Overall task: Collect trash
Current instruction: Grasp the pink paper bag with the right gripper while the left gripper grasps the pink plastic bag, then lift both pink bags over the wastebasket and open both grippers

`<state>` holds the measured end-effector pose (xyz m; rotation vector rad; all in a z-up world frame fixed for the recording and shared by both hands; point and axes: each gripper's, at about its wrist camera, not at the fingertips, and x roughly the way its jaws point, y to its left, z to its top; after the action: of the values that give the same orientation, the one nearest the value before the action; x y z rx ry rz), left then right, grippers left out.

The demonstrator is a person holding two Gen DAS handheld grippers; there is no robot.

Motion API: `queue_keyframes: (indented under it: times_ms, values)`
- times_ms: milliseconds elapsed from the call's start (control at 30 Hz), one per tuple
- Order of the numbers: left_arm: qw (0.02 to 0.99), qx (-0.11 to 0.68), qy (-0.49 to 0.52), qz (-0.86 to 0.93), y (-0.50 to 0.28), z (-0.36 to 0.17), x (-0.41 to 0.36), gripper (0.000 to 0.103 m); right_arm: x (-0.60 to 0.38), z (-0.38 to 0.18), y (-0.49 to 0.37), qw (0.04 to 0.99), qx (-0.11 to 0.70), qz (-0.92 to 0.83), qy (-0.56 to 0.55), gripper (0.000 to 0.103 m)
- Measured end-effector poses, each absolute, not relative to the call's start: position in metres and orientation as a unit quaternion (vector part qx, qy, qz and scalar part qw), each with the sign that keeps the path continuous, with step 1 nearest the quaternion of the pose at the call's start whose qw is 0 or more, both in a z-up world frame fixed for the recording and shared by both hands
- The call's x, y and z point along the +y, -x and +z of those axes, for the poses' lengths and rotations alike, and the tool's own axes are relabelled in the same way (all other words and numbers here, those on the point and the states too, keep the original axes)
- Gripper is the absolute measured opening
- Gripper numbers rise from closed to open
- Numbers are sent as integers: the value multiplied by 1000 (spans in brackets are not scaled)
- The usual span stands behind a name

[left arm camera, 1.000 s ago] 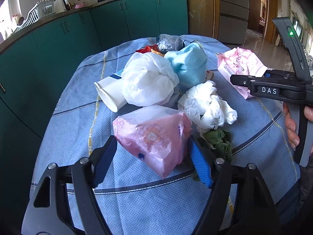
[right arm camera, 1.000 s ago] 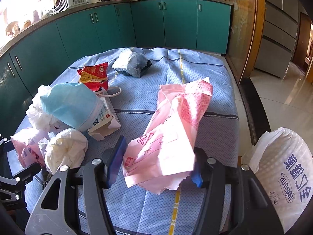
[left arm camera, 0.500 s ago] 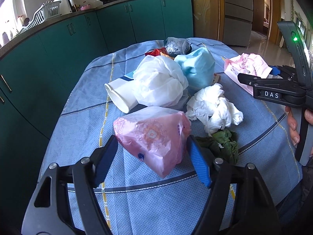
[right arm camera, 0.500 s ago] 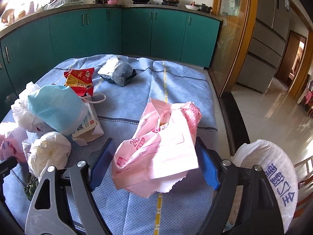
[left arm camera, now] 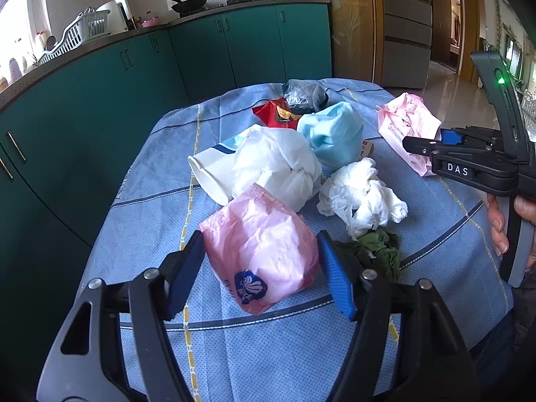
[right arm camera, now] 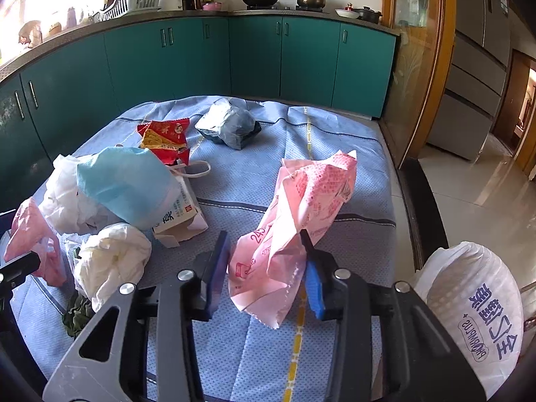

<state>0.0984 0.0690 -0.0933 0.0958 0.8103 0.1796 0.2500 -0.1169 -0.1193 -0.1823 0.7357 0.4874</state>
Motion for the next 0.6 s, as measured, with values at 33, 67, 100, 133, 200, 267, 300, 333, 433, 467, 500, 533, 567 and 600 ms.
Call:
queue_keyframes:
  times_ms: [33, 67, 100, 133, 200, 267, 300, 333, 433, 467, 500, 533, 567, 600]
  values:
    - [914, 394, -45, 86, -98, -93, 69, 69, -117, -119, -250, 900, 355, 236, 88, 41]
    - [914, 396, -41, 84, -98, -93, 70, 69, -117, -119, -250, 900, 355, 236, 87, 41]
    - [913, 398, -36, 82, -98, -94, 72, 69, -117, -119, -250, 900, 356, 235, 87, 41]
    - [912, 401, -28, 79, -98, -95, 74, 69, -116, -119, -250, 900, 356, 235, 87, 41]
    - [912, 403, -18, 77, -97, -96, 77, 69, -117, -119, -250, 901, 356, 235, 86, 41]
    - [912, 403, -12, 77, -96, -95, 80, 69, -118, -118, -249, 901, 355, 234, 84, 41]
    - [912, 403, -10, 76, -96, -95, 82, 70, -118, -118, -249, 902, 355, 233, 83, 41]
    - [912, 404, -5, 75, -95, -96, 84, 74, -118, -118, -249, 902, 355, 233, 82, 41]
    - [907, 414, 18, 71, -98, -101, 91, 88, -119, -118, -250, 902, 356, 231, 81, 41]
    - [905, 419, 26, 69, -100, -104, 92, 88, -119, -118, -250, 902, 357, 230, 81, 41]
    - [904, 422, 31, 66, -101, -106, 93, 88, -119, -118, -250, 902, 357, 230, 81, 41]
    - [902, 427, 37, 62, -102, -109, 94, 91, -119, -118, -250, 902, 357, 230, 81, 41]
    - [900, 429, 42, 61, -104, -111, 95, 93, -120, -118, -250, 901, 359, 230, 80, 41]
    - [899, 430, 43, 64, -105, -113, 96, 94, -120, -119, -251, 901, 361, 227, 80, 42]
